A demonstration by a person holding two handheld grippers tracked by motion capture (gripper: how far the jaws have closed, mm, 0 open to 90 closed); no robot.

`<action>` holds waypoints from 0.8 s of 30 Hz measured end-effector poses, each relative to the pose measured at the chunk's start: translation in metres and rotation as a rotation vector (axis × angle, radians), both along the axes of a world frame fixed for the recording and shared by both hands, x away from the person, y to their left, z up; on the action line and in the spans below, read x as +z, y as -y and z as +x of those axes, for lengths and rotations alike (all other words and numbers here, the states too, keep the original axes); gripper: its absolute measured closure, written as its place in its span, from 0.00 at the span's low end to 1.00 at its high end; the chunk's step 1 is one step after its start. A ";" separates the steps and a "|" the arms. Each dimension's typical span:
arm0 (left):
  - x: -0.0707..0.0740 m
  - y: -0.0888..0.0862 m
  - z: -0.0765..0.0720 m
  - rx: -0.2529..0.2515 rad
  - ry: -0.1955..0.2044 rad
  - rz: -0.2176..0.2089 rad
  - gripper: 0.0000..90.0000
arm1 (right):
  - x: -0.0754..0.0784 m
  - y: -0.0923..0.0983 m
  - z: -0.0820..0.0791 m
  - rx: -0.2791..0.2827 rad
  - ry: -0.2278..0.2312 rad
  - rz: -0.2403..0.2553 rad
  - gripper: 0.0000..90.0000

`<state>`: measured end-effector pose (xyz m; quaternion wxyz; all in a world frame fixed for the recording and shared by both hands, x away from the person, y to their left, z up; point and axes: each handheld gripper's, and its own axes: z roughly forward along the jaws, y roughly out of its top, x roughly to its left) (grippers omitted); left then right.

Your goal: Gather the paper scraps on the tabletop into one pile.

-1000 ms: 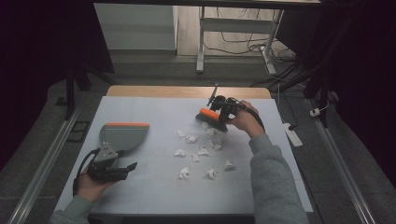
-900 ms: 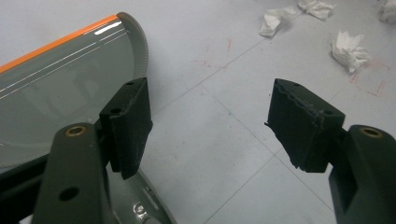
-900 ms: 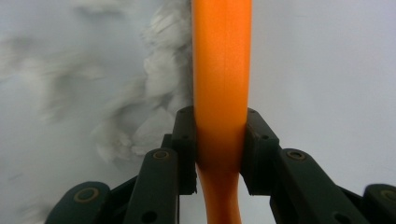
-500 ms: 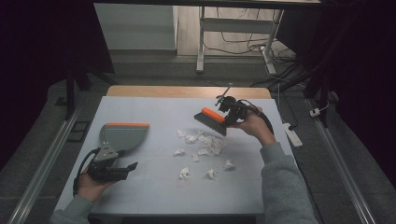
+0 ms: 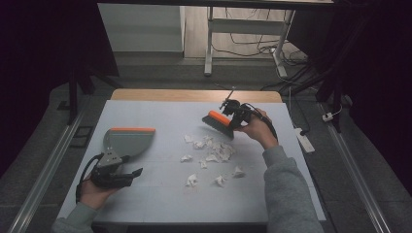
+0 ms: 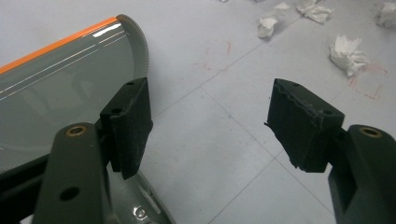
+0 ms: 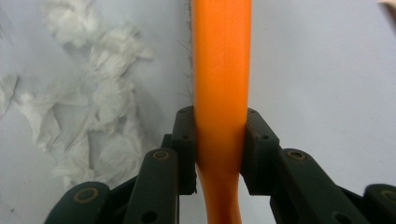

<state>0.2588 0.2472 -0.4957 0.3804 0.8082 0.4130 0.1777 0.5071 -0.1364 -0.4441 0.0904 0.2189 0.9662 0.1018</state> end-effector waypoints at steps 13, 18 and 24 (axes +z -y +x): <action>0.002 0.000 0.000 -0.002 0.003 -0.010 0.35 | 0.021 -0.006 -0.035 0.092 0.009 0.021 0.78; 0.002 -0.001 0.000 0.001 0.005 -0.010 0.35 | 0.029 -0.019 -0.032 0.039 -0.013 0.175 0.78; 0.001 -0.001 0.000 0.001 0.004 -0.012 0.35 | 0.015 -0.060 -0.031 0.009 -0.083 0.206 0.78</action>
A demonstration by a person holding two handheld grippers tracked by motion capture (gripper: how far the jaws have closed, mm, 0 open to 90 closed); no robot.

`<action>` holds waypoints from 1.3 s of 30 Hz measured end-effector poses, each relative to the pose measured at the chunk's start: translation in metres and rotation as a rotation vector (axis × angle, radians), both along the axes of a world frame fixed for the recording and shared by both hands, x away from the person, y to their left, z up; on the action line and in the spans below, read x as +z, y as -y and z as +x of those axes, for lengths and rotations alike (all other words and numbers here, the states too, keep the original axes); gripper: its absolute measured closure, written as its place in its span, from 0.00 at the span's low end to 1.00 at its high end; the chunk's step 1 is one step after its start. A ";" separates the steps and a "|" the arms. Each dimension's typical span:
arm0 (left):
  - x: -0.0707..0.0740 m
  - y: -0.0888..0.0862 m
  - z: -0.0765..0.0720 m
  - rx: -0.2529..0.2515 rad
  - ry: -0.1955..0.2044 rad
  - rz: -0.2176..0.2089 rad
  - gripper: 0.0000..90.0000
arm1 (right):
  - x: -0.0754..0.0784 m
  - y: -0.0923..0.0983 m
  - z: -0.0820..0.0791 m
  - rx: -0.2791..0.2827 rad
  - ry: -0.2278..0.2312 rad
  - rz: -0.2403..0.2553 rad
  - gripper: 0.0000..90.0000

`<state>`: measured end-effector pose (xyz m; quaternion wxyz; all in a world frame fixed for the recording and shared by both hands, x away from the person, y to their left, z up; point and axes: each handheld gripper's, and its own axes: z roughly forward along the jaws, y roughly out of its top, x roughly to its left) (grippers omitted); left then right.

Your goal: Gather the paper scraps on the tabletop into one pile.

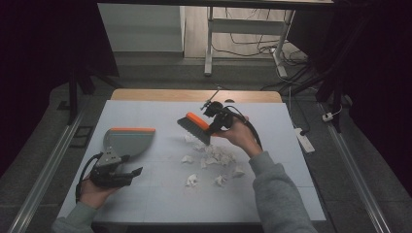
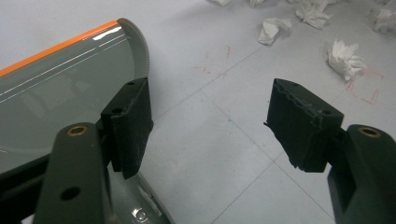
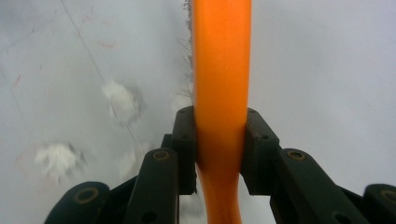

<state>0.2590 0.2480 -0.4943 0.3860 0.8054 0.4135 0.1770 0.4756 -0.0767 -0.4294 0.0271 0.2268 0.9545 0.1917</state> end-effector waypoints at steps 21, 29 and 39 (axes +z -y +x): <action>-0.002 -0.001 0.000 0.002 0.000 0.003 0.35 | -0.041 -0.044 0.026 -0.266 -0.193 0.179 0.78; -0.002 -0.003 -0.001 -0.001 0.000 -0.002 0.35 | -0.036 -0.002 0.014 -0.352 -0.243 0.094 0.78; -0.001 0.002 0.000 -0.016 0.007 0.006 0.35 | 0.002 0.043 -0.011 -0.332 -0.158 0.199 0.78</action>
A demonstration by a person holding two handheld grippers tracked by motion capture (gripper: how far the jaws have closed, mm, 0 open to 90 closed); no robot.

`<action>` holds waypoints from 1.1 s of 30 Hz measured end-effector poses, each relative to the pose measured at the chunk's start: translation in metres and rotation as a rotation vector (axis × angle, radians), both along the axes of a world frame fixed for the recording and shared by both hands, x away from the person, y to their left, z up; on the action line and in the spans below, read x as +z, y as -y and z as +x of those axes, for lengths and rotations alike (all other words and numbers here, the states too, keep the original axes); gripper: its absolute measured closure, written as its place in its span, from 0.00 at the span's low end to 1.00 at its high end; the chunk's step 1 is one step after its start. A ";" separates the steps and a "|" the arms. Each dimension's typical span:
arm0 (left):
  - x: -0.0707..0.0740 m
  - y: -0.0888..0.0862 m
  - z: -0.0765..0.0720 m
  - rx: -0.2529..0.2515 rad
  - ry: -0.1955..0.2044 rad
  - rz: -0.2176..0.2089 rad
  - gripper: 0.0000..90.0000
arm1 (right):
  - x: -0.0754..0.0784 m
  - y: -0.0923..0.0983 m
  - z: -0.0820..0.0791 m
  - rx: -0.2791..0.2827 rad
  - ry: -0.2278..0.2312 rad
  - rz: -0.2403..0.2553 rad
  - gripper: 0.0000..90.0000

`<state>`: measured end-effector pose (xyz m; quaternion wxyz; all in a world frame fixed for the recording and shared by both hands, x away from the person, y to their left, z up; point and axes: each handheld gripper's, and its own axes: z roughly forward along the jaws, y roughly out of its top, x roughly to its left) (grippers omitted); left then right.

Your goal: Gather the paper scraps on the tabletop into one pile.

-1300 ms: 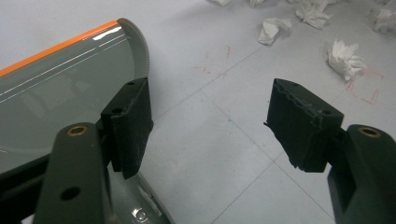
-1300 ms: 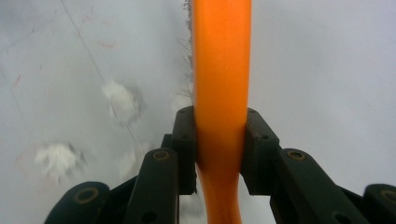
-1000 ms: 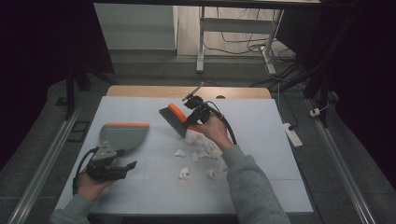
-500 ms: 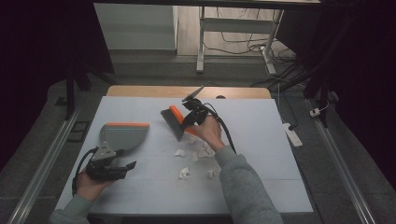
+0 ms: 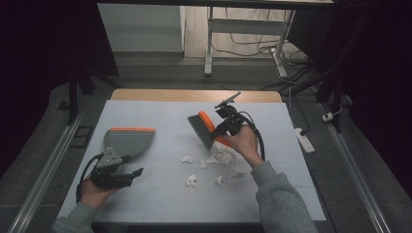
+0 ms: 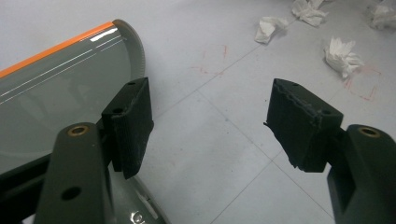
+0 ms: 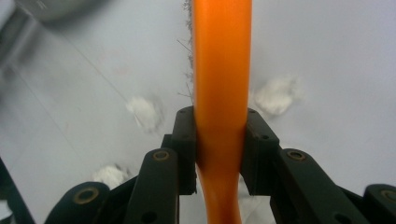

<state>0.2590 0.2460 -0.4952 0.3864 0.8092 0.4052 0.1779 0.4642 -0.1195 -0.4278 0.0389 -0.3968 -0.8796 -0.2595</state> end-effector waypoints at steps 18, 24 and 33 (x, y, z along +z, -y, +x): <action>-0.002 0.001 0.002 0.005 -0.009 0.012 0.35 | -0.001 -0.010 -0.033 0.154 0.008 0.031 0.78; -0.003 0.003 0.001 0.001 -0.006 0.021 0.35 | -0.013 -0.047 -0.058 0.269 -0.018 0.013 0.78; -0.002 0.003 0.000 0.001 -0.001 0.023 0.35 | -0.040 -0.084 -0.053 0.290 -0.027 -0.073 0.78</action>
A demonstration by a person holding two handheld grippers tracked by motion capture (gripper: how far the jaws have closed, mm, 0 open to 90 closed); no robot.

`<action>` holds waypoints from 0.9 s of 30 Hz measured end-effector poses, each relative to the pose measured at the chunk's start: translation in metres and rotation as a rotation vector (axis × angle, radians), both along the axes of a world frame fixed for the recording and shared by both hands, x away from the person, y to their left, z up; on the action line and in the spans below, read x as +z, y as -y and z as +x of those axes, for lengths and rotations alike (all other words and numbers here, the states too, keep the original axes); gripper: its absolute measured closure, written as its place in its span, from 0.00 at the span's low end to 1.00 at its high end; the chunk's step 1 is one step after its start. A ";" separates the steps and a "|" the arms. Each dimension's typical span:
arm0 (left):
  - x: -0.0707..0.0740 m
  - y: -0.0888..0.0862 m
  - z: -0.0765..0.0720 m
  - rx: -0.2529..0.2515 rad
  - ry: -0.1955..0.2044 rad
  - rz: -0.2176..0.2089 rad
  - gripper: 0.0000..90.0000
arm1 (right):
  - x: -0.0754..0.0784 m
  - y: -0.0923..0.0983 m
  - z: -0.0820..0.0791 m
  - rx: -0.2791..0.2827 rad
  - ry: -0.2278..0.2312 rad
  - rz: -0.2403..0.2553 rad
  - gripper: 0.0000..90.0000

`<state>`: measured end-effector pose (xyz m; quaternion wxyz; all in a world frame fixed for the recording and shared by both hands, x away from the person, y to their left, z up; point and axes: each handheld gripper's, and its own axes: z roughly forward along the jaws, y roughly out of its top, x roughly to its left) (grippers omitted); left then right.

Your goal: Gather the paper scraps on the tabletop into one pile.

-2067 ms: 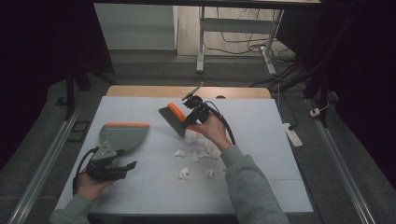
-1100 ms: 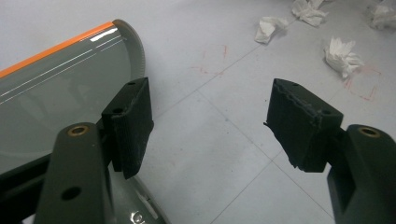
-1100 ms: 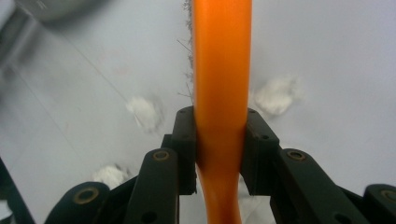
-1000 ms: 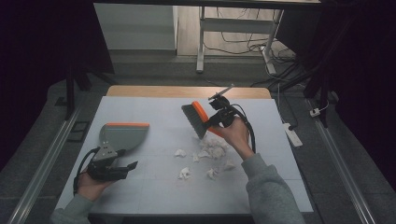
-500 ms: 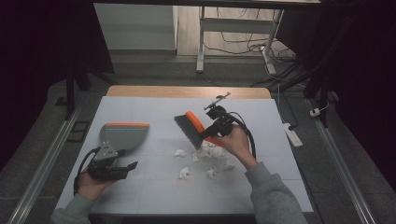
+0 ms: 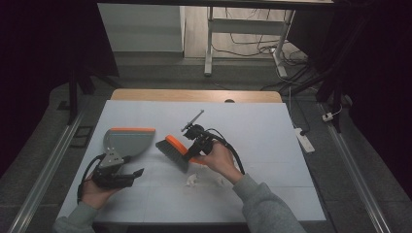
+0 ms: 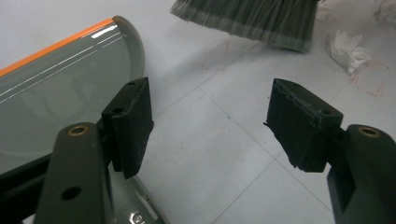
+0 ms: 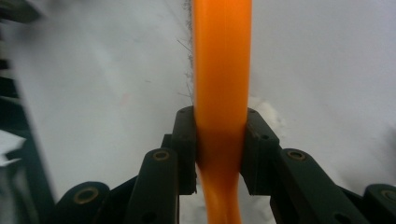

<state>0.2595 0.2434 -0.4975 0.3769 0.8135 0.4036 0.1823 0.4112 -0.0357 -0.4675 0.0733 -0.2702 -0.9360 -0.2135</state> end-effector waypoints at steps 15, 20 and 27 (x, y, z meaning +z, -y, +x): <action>0.000 0.000 0.001 0.002 0.002 0.002 0.35 | 0.043 0.056 -0.023 -0.027 0.025 0.096 0.78; 0.000 -0.001 0.001 0.009 0.003 -0.004 0.35 | 0.029 0.046 -0.049 0.069 0.010 0.056 0.78; 0.000 -0.001 0.001 0.025 0.002 0.000 0.33 | 0.005 0.032 -0.065 0.136 -0.008 -0.038 0.78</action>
